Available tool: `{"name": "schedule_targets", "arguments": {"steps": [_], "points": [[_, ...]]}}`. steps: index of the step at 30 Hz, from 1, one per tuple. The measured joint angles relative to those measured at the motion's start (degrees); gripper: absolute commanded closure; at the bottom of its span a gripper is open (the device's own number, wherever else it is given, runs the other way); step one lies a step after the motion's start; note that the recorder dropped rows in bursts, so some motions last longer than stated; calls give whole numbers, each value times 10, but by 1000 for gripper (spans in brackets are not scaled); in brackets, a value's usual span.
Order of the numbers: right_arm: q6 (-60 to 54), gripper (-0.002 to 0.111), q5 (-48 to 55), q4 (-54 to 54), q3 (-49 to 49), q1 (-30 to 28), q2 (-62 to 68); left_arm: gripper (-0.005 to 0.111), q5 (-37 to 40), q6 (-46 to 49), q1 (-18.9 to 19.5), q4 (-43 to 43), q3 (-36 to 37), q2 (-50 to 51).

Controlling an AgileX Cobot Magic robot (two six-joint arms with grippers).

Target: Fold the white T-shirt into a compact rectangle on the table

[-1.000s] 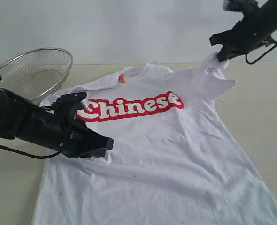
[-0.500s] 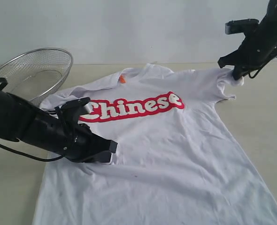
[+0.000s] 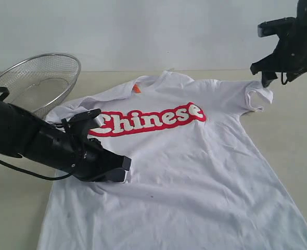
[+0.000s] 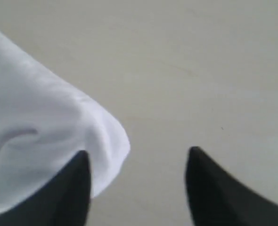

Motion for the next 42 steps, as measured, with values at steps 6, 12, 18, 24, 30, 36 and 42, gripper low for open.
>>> {"name": "schedule_targets", "arguments": {"steps": [6,12,18,24,30,36,42], "points": [[-9,109,100,52,0,1,-37,102,1,0,0,0,0,0],[-90,109,169,161,0,74,-36,102,1,0,0,0,-1,0],[-62,109,159,100,0,133,10,102,-1,1,0,20,-12,2],[-44,109,173,80,0,133,61,102,-42,3,10,54,-12,-10],[-34,109,174,77,5,133,68,102,-42,3,15,59,-12,-10],[-29,109,130,72,83,133,36,102,-42,3,15,60,-12,-10],[-28,109,117,71,202,133,-27,102,-42,2,15,68,-12,-11]]}}
